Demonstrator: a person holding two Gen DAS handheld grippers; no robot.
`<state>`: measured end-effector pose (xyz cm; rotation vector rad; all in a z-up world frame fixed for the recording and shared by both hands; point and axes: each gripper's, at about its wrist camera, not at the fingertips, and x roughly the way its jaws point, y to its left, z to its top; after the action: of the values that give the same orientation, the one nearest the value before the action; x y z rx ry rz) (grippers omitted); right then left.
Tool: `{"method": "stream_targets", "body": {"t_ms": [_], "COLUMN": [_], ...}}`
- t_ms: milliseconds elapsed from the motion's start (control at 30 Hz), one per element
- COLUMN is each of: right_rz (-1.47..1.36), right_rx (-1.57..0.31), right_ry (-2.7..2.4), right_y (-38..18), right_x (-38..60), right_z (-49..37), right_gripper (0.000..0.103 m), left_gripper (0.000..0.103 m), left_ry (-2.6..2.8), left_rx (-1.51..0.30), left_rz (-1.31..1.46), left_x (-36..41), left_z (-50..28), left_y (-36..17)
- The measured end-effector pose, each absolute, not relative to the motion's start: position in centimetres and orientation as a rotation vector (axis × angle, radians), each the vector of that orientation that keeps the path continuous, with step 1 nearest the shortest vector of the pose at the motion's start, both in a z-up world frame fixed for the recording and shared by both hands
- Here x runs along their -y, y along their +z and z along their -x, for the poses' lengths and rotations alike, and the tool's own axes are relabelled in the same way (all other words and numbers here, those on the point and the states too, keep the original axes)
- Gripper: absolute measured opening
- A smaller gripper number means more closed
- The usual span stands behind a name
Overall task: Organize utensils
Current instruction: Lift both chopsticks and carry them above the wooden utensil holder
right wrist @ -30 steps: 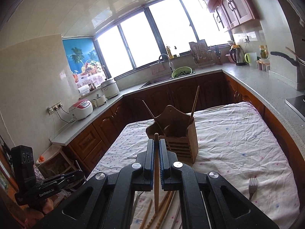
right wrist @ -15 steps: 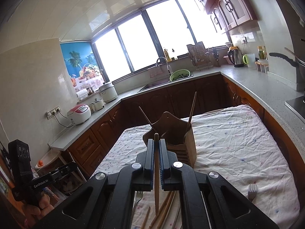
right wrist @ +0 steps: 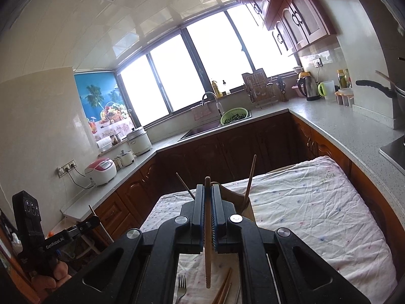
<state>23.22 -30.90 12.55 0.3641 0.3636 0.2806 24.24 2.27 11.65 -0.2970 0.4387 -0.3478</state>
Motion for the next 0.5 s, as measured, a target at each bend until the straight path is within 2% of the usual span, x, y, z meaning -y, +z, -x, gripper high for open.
{"method": "stream_targets", "body": {"t_ms": [300,500], "right_rz": [-0.361,-0.367], "right_rx": [-0.252,-0.234], "right_ry": [0.218,0.189], "right_y": [15.7,14.8], "right_x": [32.3,32.7], "right_z": [-28.0,-31.3], "right_gripper": [0.004,0.004], "left_gripper": [0.004,0.004], "left_ry": [-0.319,-0.271], "left_rx": [-0.321,-0.292], "left_rz": [0.297,0.306], "left_x": [-1.0,0.5], "left_z": [-31.1,-35.6], "left_y": [15.9,15.4]}}
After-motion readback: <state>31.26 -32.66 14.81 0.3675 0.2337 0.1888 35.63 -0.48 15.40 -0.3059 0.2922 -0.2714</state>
